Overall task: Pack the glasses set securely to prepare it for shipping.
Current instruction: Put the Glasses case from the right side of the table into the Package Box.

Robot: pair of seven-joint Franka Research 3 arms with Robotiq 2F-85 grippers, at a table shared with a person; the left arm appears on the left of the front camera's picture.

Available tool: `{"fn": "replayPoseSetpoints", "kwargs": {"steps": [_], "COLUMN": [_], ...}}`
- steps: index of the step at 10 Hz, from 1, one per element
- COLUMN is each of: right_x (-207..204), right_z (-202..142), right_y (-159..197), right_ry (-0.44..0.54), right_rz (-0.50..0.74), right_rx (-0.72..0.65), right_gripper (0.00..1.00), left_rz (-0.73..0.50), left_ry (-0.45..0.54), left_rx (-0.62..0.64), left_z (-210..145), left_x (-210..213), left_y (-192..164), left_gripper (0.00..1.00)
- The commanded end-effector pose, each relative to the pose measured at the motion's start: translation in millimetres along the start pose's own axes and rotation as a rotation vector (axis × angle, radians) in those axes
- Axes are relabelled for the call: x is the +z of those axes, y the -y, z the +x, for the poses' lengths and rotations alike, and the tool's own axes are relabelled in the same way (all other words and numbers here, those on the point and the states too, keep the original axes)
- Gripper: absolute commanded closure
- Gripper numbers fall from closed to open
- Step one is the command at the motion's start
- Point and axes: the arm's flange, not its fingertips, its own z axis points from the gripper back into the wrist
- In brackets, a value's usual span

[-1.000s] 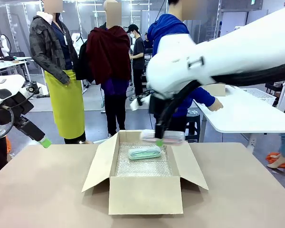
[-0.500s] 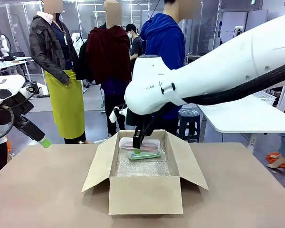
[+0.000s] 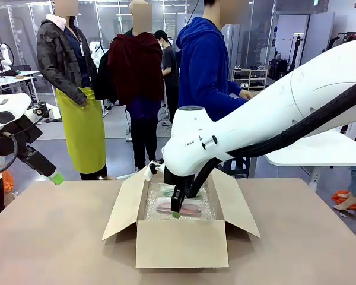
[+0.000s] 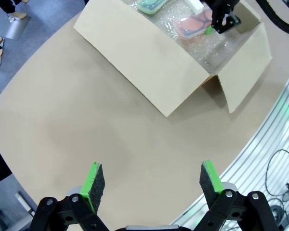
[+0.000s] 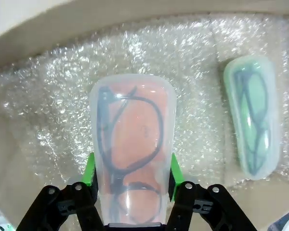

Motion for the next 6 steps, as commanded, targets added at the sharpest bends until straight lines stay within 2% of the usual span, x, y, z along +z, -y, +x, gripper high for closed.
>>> {"fn": "replayPoseSetpoints", "kwargs": {"steps": [1, 3, 5, 6], "right_x": [10, 22, 30, 21], "right_z": [0, 3, -1, 5], "right_y": [-4, -3, -3, 3], "right_ry": [0.01, 0.01, -0.006, 0.016], "right_rz": [0.023, -0.011, -0.036, -0.019], "right_rx": [-0.011, -0.006, -0.022, 0.001], "right_gripper": [0.11, 0.0, 0.0, 0.0], "left_rz": [-0.009, -0.009, -0.009, -0.009], "left_ry": [0.011, 0.011, 0.011, 0.011], "left_rx": [-0.005, -0.005, -0.005, -0.005], "left_z": [0, 0, 0, 0], "left_x": [2, 2, 2, 2], "left_y": [-1, -1, -1, -1], "left_gripper": [0.0, 0.0, 0.0, 0.0]}}
